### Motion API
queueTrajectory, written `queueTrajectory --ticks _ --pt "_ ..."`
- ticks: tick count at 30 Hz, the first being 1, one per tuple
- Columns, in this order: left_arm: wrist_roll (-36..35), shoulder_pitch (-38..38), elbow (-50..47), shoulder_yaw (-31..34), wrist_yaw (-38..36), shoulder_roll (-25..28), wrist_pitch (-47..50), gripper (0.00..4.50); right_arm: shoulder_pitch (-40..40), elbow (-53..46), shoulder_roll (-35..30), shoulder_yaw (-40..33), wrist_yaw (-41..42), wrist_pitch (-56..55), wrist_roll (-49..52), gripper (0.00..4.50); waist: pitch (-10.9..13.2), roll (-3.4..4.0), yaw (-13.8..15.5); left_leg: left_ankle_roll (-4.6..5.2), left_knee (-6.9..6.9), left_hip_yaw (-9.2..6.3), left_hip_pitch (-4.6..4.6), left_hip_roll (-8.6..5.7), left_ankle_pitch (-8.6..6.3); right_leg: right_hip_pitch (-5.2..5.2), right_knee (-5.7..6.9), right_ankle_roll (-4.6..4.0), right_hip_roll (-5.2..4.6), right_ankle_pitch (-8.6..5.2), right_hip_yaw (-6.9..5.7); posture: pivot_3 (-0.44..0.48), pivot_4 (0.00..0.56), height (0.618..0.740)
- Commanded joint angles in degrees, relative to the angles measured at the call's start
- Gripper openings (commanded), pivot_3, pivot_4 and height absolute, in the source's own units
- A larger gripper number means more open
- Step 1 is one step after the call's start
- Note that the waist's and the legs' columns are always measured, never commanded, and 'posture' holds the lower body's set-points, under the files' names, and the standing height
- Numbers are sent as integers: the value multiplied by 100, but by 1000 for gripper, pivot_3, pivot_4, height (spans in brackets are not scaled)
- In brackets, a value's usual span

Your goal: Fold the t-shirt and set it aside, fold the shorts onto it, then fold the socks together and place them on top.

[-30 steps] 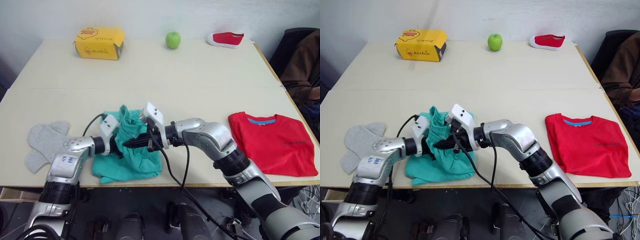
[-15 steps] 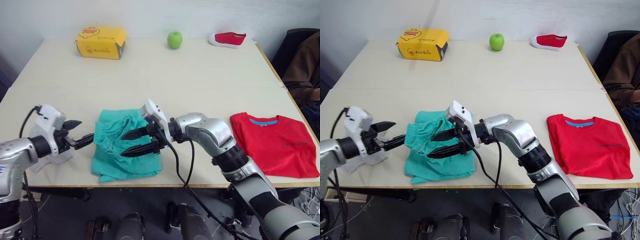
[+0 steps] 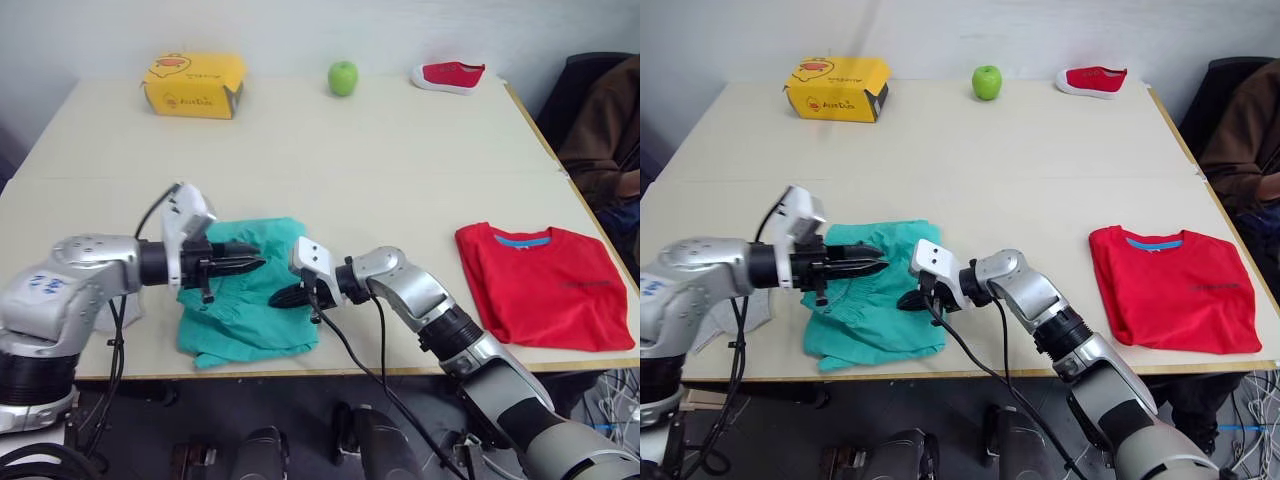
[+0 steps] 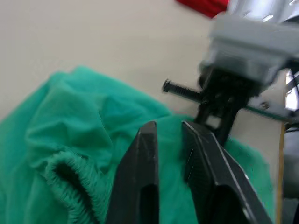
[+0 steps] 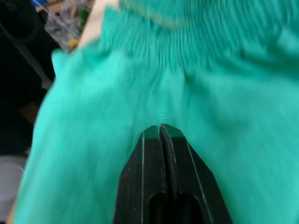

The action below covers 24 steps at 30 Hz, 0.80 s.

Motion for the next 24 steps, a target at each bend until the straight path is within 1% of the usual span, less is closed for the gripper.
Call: queueTrajectory --ticks 1,3,5,6,8,11,13,15,16,19,22,24 --pt "859 -222 1009 -290 304 -56 -714 40 134 -390 -194 -25 211 -29 -92 0 0 0 -24 0 0 0 2 0 0 0 0 0 0 0 0 0 150 740" --pt "1047 -287 1430 -255 359 -97 -989 40 223 -635 -371 -74 379 144 -31 0 0 0 -16 0 0 0 1 3 0 -1 0 0 2 0 0 0 150 740" --pt "1088 -283 1585 -120 320 -120 -1210 40 290 -891 -541 -142 569 366 110 0 0 0 -16 0 -1 0 -2 3 0 -3 0 0 2 0 0 0 150 740" --pt "967 -233 1512 62 240 -131 -1290 40 307 -1050 -626 -239 697 568 286 0 0 0 -13 0 0 0 -2 3 0 -3 -1 0 2 0 0 0 150 740" --pt "461 -73 1093 523 50 -150 -1090 40 258 -1252 -661 -516 828 983 674 0 1 -1 -17 1 0 -1 -4 3 -1 -3 -2 0 1 0 -1 0 150 740" --pt "-254 391 234 1143 -113 -80 -568 40 -87 -1032 -365 -953 596 1309 970 0 1 0 -37 1 2 0 -3 4 -1 -3 -1 0 1 0 0 0 150 740" --pt "-595 824 -335 1526 -63 -59 -267 40 -446 -579 -17 -1226 235 1311 981 0 3 2 -42 0 2 0 -1 5 -1 -3 1 0 1 0 1 0 150 740" --pt "-720 1230 -750 1748 79 -85 -121 40 -776 -24 317 -1369 -108 1196 857 0 3 3 -51 -8 2 0 5 5 3 -3 1 -1 1 -1 2 0 150 740" --pt "-711 1401 -884 1788 183 -109 -77 40 -890 228 432 -1329 -198 1004 704 0 3 4 -32 -10 2 1 7 6 4 -3 -1 -2 1 -1 3 0 150 740" --pt "-590 1806 -1114 1763 531 -254 -41 40 -1157 1029 743 -1119 -472 249 178 0 3 4 4 -14 2 -4 7 4 7 -2 -2 -8 0 -4 2 0 150 740" --pt "-228 2201 -1157 1600 958 -426 -200 40 -1428 2085 1145 -1187 -1026 -493 -224 0 4 4 -2 -6 3 -4 3 -3 7 -2 -1 -8 -12 -4 3 0 150 740" --pt "-1 2578 -1322 1547 1138 -426 -272 40 -1563 2710 1268 -1224 -1331 -963 -494 0 4 4 -18 -3 3 -4 -1 -4 7 -2 2 -6 -13 -3 2 0 150 740"
